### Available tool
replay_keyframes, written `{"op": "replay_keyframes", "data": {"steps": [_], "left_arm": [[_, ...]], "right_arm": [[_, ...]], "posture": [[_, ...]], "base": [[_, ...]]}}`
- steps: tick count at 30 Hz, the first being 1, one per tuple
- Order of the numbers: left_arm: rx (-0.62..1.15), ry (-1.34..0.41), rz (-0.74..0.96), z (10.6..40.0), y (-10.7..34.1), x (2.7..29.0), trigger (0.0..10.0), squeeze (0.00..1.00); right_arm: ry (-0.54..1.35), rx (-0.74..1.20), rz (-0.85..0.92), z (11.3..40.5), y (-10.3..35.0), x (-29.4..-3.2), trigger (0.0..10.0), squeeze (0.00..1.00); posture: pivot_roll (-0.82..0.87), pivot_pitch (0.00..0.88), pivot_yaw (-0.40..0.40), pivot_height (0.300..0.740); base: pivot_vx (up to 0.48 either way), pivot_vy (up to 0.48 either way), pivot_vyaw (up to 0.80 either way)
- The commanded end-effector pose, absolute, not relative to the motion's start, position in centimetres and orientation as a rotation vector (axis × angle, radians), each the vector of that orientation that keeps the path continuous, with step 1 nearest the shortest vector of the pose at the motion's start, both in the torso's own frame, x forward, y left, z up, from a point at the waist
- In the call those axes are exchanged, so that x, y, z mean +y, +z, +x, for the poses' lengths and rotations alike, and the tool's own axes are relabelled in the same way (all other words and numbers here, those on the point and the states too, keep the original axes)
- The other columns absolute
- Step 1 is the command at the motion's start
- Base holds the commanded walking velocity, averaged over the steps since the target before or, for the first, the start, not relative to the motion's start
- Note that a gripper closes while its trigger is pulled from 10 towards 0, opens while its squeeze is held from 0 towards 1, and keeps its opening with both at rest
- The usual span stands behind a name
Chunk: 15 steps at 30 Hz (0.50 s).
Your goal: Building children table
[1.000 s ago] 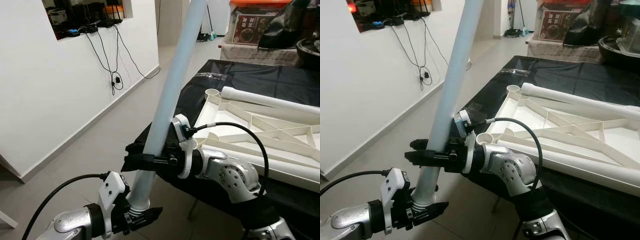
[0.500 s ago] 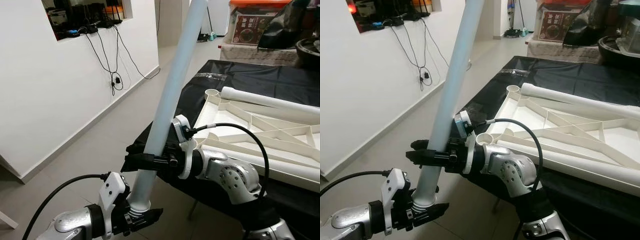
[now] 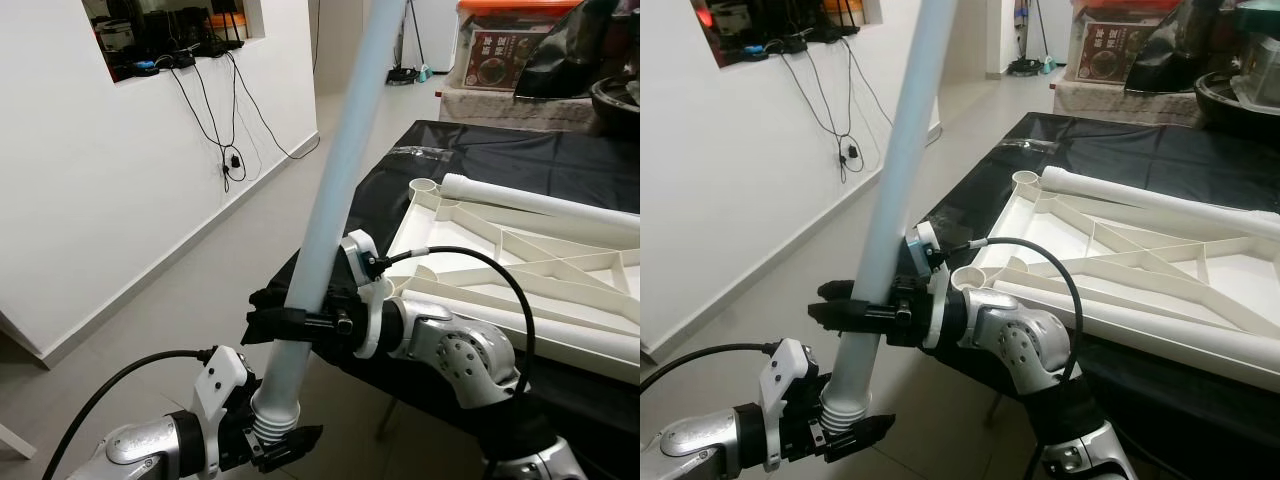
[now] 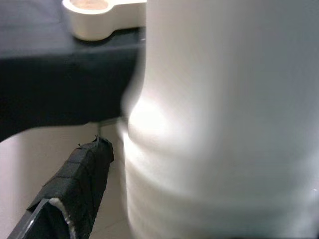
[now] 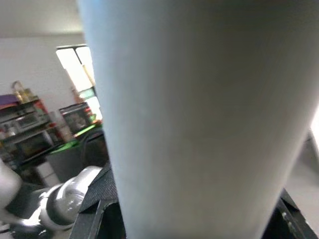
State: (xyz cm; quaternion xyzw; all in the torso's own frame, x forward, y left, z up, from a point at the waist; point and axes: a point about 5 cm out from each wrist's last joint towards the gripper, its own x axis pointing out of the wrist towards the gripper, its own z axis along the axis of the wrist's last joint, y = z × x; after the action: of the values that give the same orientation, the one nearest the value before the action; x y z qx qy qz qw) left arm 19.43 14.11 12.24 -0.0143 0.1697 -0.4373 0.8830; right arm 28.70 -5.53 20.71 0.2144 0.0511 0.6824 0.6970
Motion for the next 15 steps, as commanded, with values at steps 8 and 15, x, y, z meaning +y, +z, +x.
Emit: {"op": "replay_keyframes", "data": {"steps": [8,15], "left_arm": [[0.321,-0.75,-0.067,19.1,11.4,14.0,10.0,0.0],[0.232,-0.604,-0.067,20.1,12.0,13.8,10.0,0.0]], "right_arm": [[1.072,-0.061,0.394,33.7,21.9,-8.1,0.0,0.0],[0.72,-0.164,0.217,35.7,22.2,-9.7,0.0,0.0]], "posture": [[0.01,0.0,0.05,0.74],[0.02,0.0,0.048,0.74]], "base": [[0.0,0.0,0.0],[0.0,0.0,0.0]]}}
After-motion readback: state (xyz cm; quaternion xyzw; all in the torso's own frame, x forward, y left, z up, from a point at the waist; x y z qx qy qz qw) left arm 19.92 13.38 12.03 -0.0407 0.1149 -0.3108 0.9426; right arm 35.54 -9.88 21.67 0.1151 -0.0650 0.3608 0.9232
